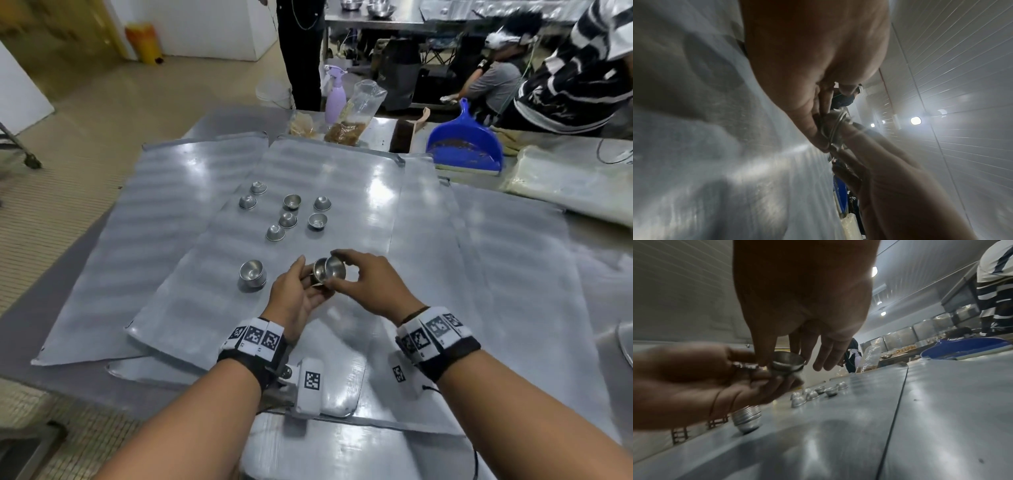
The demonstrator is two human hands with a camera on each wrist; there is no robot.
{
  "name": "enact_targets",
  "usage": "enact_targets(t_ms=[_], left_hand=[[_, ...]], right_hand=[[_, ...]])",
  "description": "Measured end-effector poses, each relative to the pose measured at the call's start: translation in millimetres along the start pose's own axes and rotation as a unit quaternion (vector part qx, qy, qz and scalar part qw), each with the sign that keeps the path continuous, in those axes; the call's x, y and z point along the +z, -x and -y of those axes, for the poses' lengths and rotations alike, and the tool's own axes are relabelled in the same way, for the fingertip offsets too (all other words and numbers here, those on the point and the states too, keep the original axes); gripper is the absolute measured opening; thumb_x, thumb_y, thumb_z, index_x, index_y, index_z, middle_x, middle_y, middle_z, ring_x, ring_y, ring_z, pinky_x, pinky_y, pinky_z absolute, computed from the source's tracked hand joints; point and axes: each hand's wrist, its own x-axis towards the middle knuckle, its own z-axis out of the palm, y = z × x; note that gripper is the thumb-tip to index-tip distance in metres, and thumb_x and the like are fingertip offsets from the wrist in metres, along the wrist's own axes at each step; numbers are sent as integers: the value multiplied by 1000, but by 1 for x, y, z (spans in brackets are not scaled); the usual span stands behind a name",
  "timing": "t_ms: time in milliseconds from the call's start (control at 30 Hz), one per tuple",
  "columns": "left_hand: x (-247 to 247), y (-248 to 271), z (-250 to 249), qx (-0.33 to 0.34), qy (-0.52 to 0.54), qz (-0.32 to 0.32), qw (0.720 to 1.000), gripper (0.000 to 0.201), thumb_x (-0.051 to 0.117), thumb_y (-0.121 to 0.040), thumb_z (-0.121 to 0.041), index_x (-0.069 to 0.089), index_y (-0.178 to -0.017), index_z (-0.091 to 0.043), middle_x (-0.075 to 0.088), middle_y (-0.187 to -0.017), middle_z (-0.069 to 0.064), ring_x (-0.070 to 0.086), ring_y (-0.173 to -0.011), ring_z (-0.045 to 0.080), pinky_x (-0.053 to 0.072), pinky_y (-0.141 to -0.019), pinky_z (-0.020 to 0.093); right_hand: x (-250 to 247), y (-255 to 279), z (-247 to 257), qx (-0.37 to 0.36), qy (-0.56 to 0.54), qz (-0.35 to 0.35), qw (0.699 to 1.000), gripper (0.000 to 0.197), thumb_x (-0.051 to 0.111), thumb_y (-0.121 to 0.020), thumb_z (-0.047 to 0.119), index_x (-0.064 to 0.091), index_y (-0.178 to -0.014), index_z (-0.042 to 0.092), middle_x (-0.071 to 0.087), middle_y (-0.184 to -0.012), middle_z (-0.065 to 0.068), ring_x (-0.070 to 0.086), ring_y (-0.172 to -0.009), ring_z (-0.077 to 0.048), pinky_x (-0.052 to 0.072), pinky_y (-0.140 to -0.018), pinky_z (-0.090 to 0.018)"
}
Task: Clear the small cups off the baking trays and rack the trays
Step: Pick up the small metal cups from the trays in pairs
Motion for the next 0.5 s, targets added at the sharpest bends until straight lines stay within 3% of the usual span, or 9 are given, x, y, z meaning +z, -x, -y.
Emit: enact_targets(t_ms=[67, 133, 233, 367, 500], left_hand=[[4, 10, -2, 21, -15, 30, 999, 29, 52, -104, -24, 68, -102, 1, 75, -96, 18, 73, -78, 24, 59, -78, 38], [4, 16, -1, 43, -35, 50, 997, 22, 56, -101, -15, 72, -97, 1, 75, -93, 17, 72, -77, 19, 59, -81, 37], [-1, 20, 0, 59, -51, 52, 996, 16, 60, -97, -7, 71, -90, 2, 73, -86, 16, 72, -80, 21, 60, -79, 35], [-7, 18, -5, 57, -46, 30, 997, 14, 60, -96, -2, 69, -86, 3, 71, -83, 18, 72, -79, 23, 62, -75, 31], [-14, 7, -12, 47, -34, -15, 998, 7, 60, -95, 3, 65, -95, 8, 68, -95, 22, 70, -92, 32, 63, -76, 30]], right_hand=[[7, 5, 3, -2, 0, -7, 1000, 54, 76, -82, 40, 60, -133, 32, 71, -117, 10, 63, -97, -9, 44, -79, -18], [10, 7, 5, -4, -2, -17, 1000, 55, 76, -81, 43, 60, -132, 34, 72, -114, 11, 64, -92, -9, 47, -79, -23], [11, 9, 8, -4, 6, -11, 1000, 59, 75, -80, 49, 58, -135, 35, 73, -110, 7, 57, -80, -7, 44, -75, -24], [7, 8, 8, 3, -17, 29, 999, 66, 74, -81, 45, 50, -142, 35, 67, -125, 1, 63, -102, -10, 49, -91, -28], [-8, -20, -3, 51, 10, 38, 998, 49, 64, -85, 25, 58, -134, 31, 64, -128, 0, 60, -102, -5, 44, -86, -23]])
